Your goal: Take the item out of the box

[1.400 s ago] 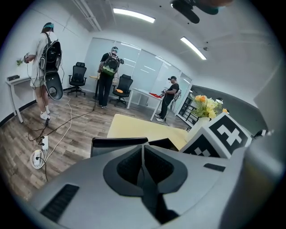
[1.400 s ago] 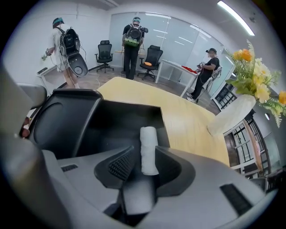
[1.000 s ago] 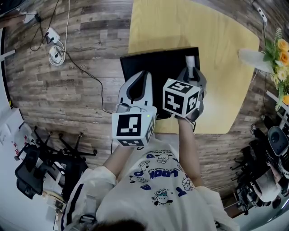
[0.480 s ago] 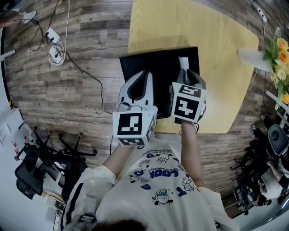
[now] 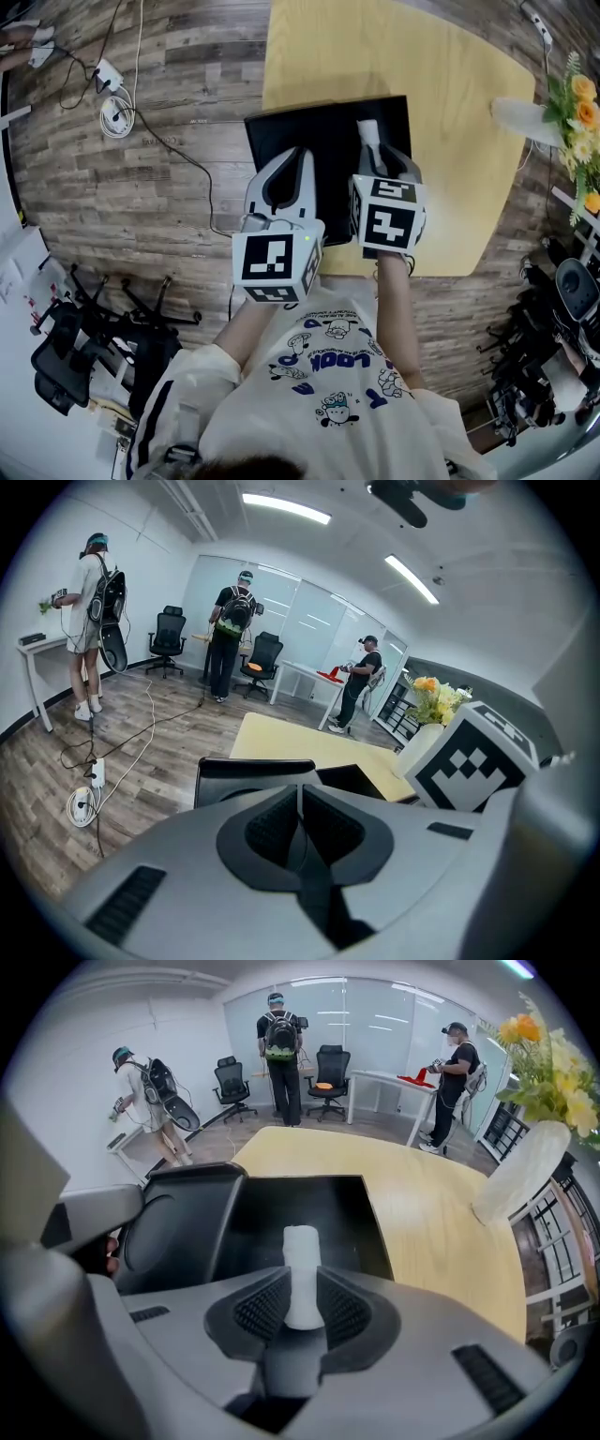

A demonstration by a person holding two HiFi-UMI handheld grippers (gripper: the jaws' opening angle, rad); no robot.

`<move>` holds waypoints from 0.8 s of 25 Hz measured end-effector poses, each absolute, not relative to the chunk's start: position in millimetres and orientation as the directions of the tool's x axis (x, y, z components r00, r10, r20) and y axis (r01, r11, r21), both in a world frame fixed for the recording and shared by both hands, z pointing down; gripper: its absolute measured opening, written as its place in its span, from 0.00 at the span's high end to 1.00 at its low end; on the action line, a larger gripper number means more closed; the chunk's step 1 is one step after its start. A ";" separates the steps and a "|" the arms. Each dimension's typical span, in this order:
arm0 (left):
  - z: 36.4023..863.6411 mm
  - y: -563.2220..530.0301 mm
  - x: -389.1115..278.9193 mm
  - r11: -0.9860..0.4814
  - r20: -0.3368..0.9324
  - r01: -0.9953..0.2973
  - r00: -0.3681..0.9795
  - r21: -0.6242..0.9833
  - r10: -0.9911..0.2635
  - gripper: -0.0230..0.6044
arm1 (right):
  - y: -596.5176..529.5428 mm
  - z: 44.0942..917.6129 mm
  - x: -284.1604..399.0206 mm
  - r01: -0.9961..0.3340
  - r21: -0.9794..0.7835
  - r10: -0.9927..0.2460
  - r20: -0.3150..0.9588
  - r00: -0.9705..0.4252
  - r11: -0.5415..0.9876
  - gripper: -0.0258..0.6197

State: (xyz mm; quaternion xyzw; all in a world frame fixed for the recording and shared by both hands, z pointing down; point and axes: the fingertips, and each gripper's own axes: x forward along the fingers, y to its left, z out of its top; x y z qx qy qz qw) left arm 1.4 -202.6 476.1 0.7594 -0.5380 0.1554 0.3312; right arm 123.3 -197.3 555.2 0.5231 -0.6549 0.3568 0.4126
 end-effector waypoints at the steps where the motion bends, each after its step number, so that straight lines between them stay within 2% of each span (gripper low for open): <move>1: 476.5 -202.5 1.7 -0.201 0.593 -0.920 0.373 0.336 -0.713 0.92 | -197.8 555.7 123.9 -0.980 -0.042 -0.390 0.913 -0.118 0.196 0.80; 3: 477.3 -203.0 1.8 -0.200 0.596 -0.921 0.372 0.335 -0.712 0.92 | -198.6 558.5 123.6 -0.979 -0.060 -0.379 0.916 -0.132 0.195 0.78; 4: 477.8 -203.5 1.5 -0.199 0.597 -0.921 0.371 0.335 -0.712 0.92 | -199.1 561.1 123.0 -0.978 -0.070 -0.369 0.919 -0.140 0.198 0.70; 5: 478.4 -203.8 1.3 -0.198 0.598 -0.921 0.370 0.335 -0.711 0.92 | -199.3 563.8 122.0 -0.976 -0.081 -0.358 0.922 -0.150 0.201 0.67; 7: 479.2 -203.3 1.0 -0.197 0.600 -0.922 0.368 0.333 -0.710 0.92 | -199.2 568.1 121.4 -0.975 -0.098 -0.345 0.924 -0.163 0.198 0.67; 9: 479.7 -202.0 1.0 -0.197 0.601 -0.923 0.366 0.330 -0.710 0.92 | -199.6 571.2 125.1 -0.977 -0.095 -0.347 0.924 -0.157 0.190 0.73; 20: 475.5 -201.9 -1.9 -0.199 0.591 -0.924 0.364 0.326 -0.720 0.92 | -200.4 571.0 126.2 -0.980 -0.094 -0.361 0.920 -0.153 0.175 0.74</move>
